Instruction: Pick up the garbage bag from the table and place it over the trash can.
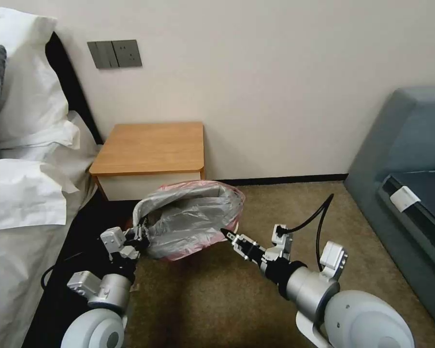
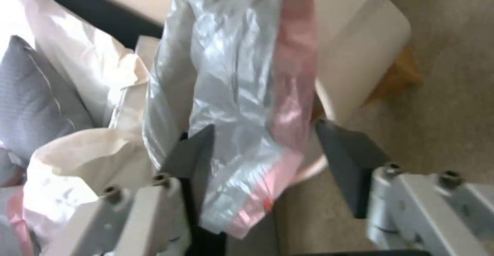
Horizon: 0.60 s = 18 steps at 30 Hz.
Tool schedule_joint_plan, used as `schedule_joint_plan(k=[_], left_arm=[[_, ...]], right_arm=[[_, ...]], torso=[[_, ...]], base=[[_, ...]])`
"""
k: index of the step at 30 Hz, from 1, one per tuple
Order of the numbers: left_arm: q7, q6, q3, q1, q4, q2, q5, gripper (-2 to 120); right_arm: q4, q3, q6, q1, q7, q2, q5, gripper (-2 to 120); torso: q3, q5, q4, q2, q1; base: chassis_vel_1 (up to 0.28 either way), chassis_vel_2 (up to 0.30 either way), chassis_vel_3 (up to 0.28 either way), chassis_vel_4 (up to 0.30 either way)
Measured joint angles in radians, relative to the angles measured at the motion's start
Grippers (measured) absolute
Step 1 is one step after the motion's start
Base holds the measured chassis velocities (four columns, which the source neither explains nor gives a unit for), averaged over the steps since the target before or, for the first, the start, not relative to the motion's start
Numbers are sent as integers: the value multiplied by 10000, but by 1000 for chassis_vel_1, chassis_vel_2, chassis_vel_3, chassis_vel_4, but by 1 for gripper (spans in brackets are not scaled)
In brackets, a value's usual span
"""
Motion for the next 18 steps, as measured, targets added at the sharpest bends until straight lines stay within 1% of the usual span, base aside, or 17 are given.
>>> schedule_joint_plan(k=[3, 4, 5, 8, 9, 11, 18], left_arm=[[24, -19, 9, 50, -55, 1, 82, 5], [28, -22, 15, 63, -77, 1, 96, 5], [28, -22, 15, 63, -77, 1, 96, 5], [39, -40, 48, 125, -185, -5, 125, 5], [39, -40, 48, 125, -185, -5, 125, 5], [41, -44, 59, 161, -273, -6, 145, 5], [32, -139, 65, 215, -296, -26, 361, 5]], right_arm=[[-5, -6, 24, -55, 108, 33, -21, 70], [-5, -6, 39, -70, 146, 35, -20, 73], [-5, -6, 39, -70, 146, 35, -20, 73], [-17, 9, 192, -67, 348, 68, 8, 89], [-17, 9, 192, -67, 348, 68, 8, 89], [-18, 23, 251, -64, 389, 107, 18, 97], [-23, -3, 283, -224, 408, 160, 193, 100]], torso=[[0, 0, 0, 0, 0], [0, -1, 0, 0, 1], [0, -1, 0, 0, 1], [0, -1, 0, 0, 0], [0, -1, 0, 0, 0], [0, 1, -1, 0, 0], [0, 1, -1, 0, 0]], base=[[0, 0, 0, 0], [0, 0, 0, 0], [0, 0, 0, 0], [0, 0, 0, 0], [0, 0, 0, 0], [0, 0, 0, 0], [0, 0, 0, 0]])
